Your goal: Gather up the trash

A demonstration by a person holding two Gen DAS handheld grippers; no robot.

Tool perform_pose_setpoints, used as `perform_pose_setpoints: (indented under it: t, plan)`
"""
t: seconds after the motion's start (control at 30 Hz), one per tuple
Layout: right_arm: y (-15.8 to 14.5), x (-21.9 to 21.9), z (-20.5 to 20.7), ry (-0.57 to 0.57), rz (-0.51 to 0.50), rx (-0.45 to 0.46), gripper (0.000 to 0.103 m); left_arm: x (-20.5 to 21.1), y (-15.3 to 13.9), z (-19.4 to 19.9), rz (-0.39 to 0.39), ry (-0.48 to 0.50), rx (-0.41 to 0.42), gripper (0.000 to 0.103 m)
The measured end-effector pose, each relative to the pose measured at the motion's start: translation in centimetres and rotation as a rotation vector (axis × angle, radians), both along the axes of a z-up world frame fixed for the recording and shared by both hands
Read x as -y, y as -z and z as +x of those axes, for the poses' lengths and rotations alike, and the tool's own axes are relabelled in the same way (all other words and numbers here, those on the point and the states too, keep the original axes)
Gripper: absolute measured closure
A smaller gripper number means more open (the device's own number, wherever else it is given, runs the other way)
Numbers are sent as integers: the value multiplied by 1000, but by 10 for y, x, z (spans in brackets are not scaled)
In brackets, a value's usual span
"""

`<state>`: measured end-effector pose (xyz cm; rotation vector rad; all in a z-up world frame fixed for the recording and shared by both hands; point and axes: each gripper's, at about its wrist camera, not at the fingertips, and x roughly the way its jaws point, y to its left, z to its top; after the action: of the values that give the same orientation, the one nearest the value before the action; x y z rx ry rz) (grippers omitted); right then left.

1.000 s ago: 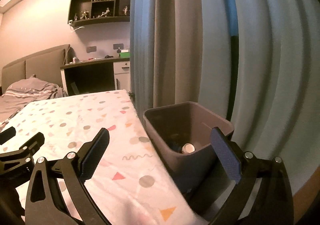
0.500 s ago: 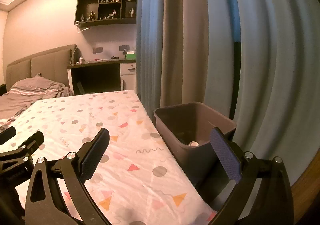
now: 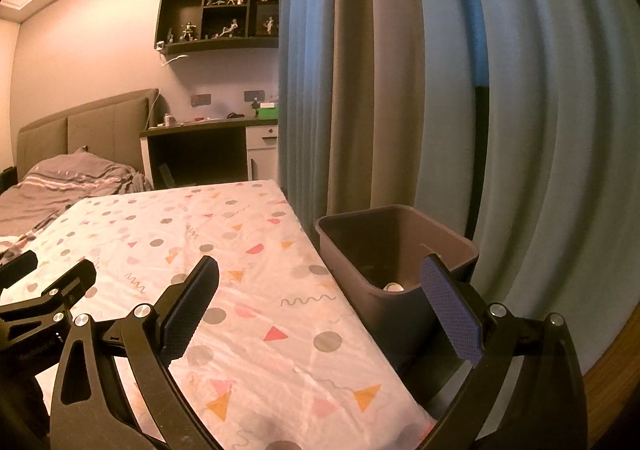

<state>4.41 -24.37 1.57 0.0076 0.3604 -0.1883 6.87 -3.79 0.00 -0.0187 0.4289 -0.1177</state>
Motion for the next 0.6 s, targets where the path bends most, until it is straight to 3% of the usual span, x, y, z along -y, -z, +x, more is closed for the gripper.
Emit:
perform_pose_setpoints:
  t: [0.6]
  plan:
    - [-1, -4, 0, -1, 1, 4, 7, 1, -1, 0, 0, 0, 0, 6]
